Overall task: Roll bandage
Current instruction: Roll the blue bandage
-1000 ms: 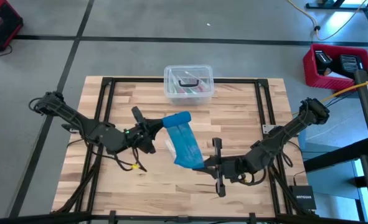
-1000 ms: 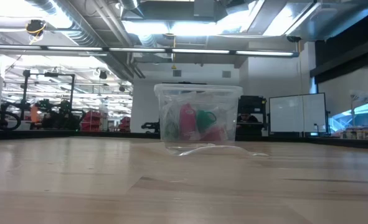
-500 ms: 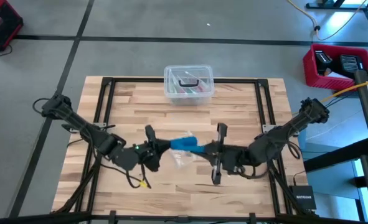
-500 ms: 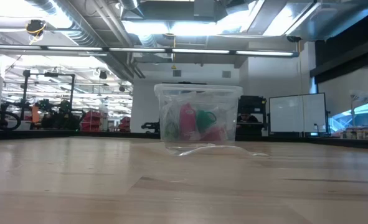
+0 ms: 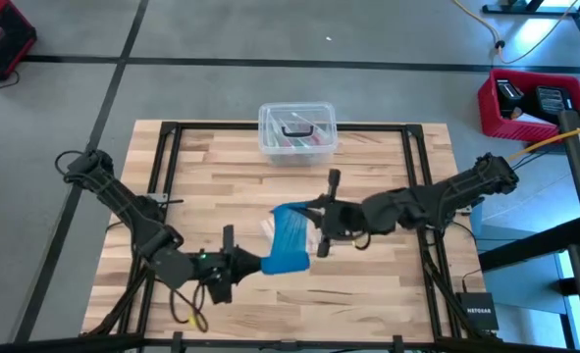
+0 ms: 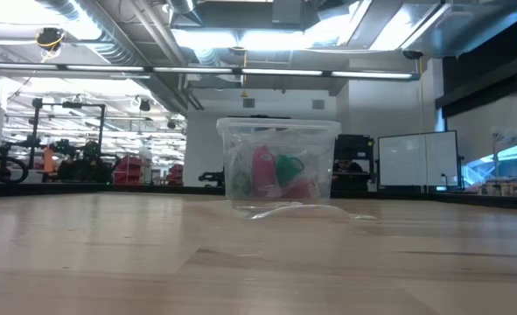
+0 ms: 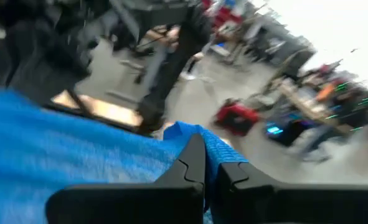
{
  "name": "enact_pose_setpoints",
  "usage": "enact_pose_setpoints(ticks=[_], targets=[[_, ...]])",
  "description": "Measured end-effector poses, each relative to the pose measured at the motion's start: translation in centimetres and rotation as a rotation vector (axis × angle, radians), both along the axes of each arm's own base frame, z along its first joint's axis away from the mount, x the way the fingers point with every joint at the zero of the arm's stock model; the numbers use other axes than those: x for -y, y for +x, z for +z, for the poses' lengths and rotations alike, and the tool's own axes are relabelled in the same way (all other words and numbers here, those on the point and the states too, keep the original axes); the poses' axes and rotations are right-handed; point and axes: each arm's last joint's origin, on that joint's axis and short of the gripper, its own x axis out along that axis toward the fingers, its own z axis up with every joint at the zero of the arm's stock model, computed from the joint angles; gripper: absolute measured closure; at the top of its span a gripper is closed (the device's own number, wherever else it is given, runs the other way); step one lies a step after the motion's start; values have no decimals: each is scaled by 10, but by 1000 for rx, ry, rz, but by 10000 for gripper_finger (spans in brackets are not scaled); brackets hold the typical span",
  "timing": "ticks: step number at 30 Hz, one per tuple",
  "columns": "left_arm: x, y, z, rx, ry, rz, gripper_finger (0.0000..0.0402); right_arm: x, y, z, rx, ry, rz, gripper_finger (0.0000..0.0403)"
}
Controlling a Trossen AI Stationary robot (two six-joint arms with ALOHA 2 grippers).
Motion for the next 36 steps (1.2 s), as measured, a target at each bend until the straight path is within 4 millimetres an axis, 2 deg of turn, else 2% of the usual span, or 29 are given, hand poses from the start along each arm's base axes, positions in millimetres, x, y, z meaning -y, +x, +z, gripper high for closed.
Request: enact_pose_setpoints(ticks=[9, 19, 25, 28, 32, 36], targets=[[13, -10, 16, 119, 109, -68, 400, 14, 7, -7, -68, 258, 242, 401], [10, -10, 37, 234, 306, -51, 400, 9, 14, -15, -109, 350, 318, 401], [5, -5, 39, 233, 357, -20, 400, 5, 21, -25, -154, 412, 345, 397], [3, -4, 38, 230, 329, -9, 400, 5, 22, -27, -156, 492, 311, 371], [0, -2, 36, 215, 309, 20, 400, 5, 22, -27, -164, 491, 318, 296], [0, -2, 35, 206, 278, 32, 400, 8, 18, -19, -166, 394, 304, 219]])
